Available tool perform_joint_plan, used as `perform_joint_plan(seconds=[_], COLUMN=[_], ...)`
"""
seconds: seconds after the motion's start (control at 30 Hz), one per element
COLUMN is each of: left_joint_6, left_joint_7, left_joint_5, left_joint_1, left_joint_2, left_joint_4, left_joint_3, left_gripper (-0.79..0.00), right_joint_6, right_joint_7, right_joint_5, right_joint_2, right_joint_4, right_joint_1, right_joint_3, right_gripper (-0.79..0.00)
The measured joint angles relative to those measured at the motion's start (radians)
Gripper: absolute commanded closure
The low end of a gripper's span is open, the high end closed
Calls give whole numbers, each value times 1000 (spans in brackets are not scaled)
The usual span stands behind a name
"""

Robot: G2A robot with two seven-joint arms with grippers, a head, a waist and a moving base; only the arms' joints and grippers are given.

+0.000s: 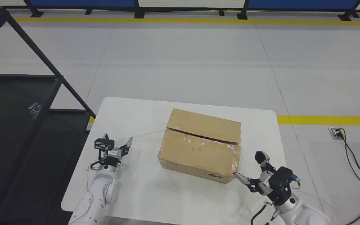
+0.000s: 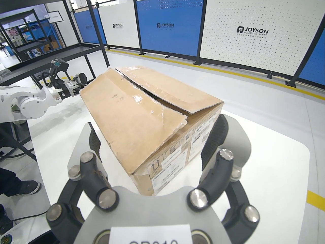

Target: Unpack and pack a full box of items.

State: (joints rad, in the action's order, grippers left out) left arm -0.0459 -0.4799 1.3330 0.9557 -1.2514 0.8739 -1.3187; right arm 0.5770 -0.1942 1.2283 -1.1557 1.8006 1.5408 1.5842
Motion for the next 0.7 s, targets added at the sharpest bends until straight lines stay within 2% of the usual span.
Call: perform_joint_plan(seconds=[0.23, 0.4, 0.5, 0.7], left_joint_6=[-241, -387, -440, -432], left_joint_7=[62, 175, 253, 325], left_joint_5=[-16, 2, 23, 103], left_joint_1=[47, 51, 19, -82], left_joint_2=[31, 52, 57, 48], left_joint_4=[85, 140, 137, 72], left_joint_3=[-59, -91, -85, -16], left_gripper=[-785, -785, -785, -785], right_joint_6=[3, 0, 0, -5], right_joint_7=[7, 8, 8, 3], right_joint_5=[-4, -5, -5, -3], right_joint_2=[2, 2, 3, 5], right_joint_4=[-5, -9, -10, -6], right_joint_1=[-8, -15, -19, -9], right_joint_3=[-4, -11, -15, -9], right_gripper=[-785, -785, -785, -785])
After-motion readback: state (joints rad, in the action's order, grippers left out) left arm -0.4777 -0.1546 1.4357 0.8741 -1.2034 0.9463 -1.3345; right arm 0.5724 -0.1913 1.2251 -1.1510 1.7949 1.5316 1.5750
